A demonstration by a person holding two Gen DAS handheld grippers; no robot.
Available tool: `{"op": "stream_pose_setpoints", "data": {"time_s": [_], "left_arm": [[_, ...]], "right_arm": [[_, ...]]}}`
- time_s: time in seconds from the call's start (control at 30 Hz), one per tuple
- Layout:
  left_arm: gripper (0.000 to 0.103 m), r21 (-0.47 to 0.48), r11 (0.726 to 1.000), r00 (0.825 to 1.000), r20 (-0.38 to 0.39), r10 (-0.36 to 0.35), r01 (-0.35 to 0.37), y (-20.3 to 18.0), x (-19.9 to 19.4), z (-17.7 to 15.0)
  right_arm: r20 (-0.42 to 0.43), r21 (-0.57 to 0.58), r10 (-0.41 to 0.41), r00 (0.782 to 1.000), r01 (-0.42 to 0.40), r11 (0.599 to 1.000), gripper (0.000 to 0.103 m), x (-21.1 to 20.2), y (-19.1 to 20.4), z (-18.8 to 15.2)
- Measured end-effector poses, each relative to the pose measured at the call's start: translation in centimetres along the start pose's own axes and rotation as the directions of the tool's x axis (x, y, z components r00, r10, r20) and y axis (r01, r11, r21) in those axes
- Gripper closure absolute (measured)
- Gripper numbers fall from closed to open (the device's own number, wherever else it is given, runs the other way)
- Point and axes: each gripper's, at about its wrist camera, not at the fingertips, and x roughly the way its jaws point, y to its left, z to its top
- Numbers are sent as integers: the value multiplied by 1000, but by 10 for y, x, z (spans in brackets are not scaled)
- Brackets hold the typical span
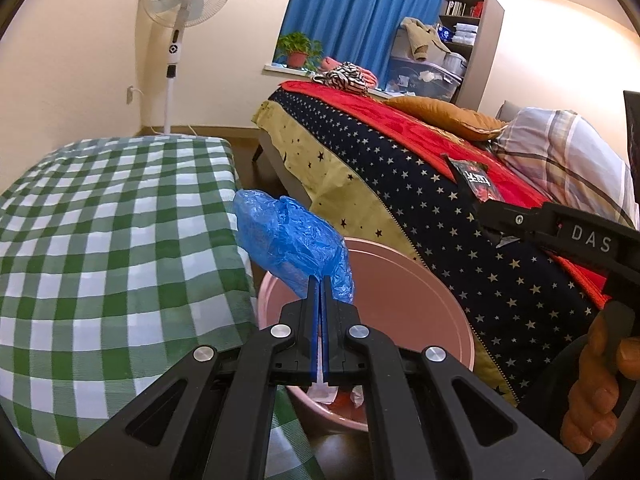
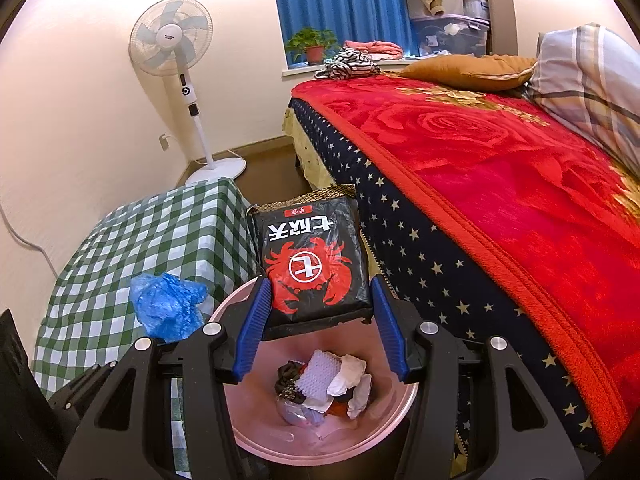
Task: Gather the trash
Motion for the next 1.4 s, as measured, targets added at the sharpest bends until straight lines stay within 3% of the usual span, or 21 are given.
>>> {"op": "stream_pose_setpoints", "data": {"time_s": [0.17,0.23,0.27,0.3,0.37,0.67,0.93,1.07,1.27,1.4], "left_arm": [[102,8,1000,1000,-15,-23,23,-5,7,-1],[101,17,999,998,-36,-51,51,-6,11,-3],[97,27,998,996,-58,-63,65,-7,14,-4],[83,33,998,996,-67,-58,60,-7,15,-5],[60,29,999,998,-61,-35,37,-3,13,-6],[41,11,999,999,-3,34,-34,15,-31,4],[28,29,990,989,62,137,-139,21,-88,7],[8,10,971,967,89,238,-240,27,-117,7],[8,7,933,925,126,357,-361,37,-168,-12],[8,-52,909,899,136,417,-414,47,-198,-36]], "right_arm": [[0,14,-6,1000,6,1000,47,1,-2,-1],[1,21,-4,1000,4,1000,25,0,-3,-1],[10,22,-12,1000,12,1000,21,-1,-3,-1],[23,29,-17,1000,17,999,18,-3,-4,-1],[35,48,-16,999,14,999,18,-6,-7,0],[71,50,19,997,-23,998,6,-19,-4,-1],[121,-28,73,990,-70,997,5,-51,19,-15],[98,-39,121,988,-118,992,5,-67,31,-34],[80,-113,143,986,-134,985,5,-89,56,-67],[93,-155,137,986,-122,980,5,-100,69,-84]]}}
